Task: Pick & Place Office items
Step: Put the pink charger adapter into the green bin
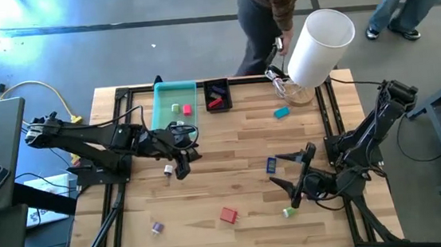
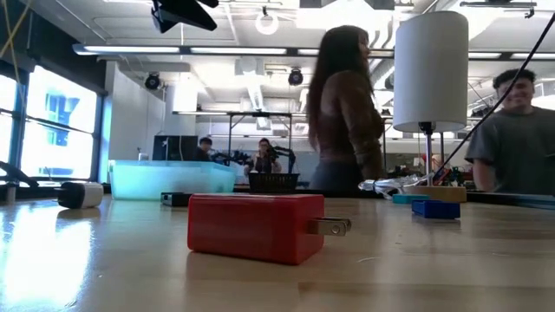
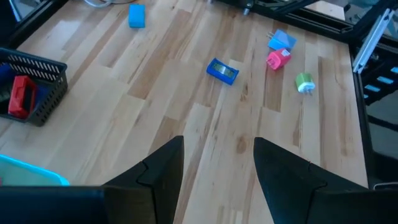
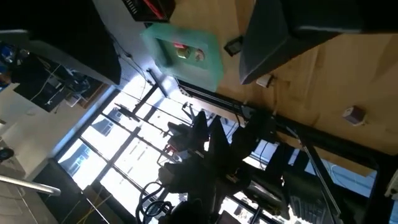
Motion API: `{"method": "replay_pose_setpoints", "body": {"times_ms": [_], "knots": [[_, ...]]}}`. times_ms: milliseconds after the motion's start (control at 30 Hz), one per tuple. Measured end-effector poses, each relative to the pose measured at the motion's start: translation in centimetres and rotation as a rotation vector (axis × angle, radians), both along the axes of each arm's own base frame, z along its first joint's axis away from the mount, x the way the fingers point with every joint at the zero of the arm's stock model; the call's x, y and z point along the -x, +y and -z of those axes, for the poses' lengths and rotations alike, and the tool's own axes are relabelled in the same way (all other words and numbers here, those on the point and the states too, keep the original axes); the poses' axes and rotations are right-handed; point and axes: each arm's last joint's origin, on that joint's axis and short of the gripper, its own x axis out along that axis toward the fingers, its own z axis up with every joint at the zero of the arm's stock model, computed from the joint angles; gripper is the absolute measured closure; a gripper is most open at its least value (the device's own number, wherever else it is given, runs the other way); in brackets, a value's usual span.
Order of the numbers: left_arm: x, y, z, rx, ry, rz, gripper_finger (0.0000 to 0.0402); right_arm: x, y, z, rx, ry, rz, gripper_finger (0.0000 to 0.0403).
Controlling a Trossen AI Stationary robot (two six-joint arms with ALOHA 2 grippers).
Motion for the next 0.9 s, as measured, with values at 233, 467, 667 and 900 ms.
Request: {"method": "replay_pose_setpoints", "body": {"times_ms": [233, 467, 667, 900], "knots": [[0.0, -0.1, 0.0, 0.036, -0.004, -0.018, 0.0216, 0.5, -0.2, 0.3, -0.093, -0.042, 0.155, 0.0047], [0.0, -0.1, 0.0, 0.026, -0.002, -0.011, 0.0216, 2.1, 0.9, -0.8, -0.191, -0.124, 0.258, 0.0045], [0.0, 0.2, 0.0, 0.025, -0.002, -0.027, 0.0216, 2.4, 0.9, -3.3, -0.173, -0.118, 0.247, 0.0045], [0.0, -0.1, 0.0, 0.033, -0.003, -0.018, 0.0216, 1.7, 2.3, -4.8, -0.087, -0.149, -0.086, 0.0045]]}}
